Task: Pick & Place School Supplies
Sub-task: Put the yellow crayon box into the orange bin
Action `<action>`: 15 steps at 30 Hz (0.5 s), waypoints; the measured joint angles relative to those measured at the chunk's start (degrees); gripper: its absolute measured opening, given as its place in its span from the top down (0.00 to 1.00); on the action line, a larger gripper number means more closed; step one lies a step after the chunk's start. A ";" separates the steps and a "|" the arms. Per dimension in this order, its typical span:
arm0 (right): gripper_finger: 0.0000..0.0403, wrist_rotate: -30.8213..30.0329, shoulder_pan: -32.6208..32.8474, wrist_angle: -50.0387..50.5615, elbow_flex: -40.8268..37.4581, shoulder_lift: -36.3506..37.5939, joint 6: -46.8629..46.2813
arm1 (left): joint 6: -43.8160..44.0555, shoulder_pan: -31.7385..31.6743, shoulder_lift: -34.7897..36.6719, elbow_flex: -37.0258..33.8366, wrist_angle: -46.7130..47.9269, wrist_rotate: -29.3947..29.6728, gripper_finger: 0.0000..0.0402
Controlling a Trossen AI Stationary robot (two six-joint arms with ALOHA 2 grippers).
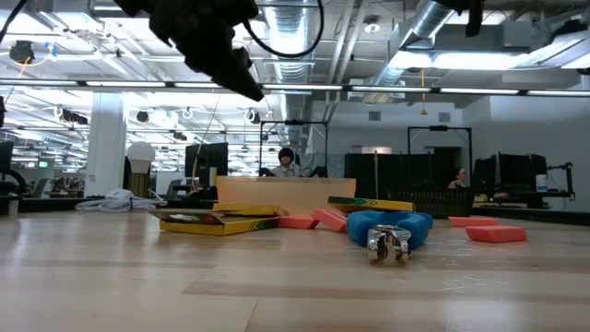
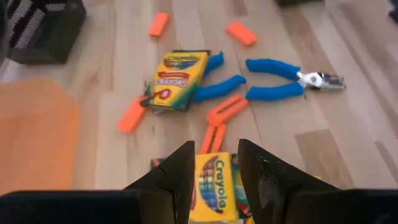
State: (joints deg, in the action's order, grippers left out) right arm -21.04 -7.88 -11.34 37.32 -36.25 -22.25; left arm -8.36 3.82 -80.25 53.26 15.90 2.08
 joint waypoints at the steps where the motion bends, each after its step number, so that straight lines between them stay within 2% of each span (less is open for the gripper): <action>1: 0.73 0.52 0.00 -0.01 0.02 -0.55 -0.18 | 0.17 1.18 -0.80 0.02 0.00 1.09 0.71; 10: 0.73 4.76 0.04 0.00 -0.01 -1.27 -1.31 | 8.58 8.00 -6.58 0.02 -0.22 8.17 0.69; 15: 0.73 6.31 0.00 -0.52 0.00 -1.21 -1.34 | 11.73 9.14 -10.16 0.02 -0.33 8.71 0.67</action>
State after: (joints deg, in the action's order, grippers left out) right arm -14.74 -7.88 -11.86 37.32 -37.46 -23.59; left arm 3.37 12.96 -90.41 53.28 15.56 10.80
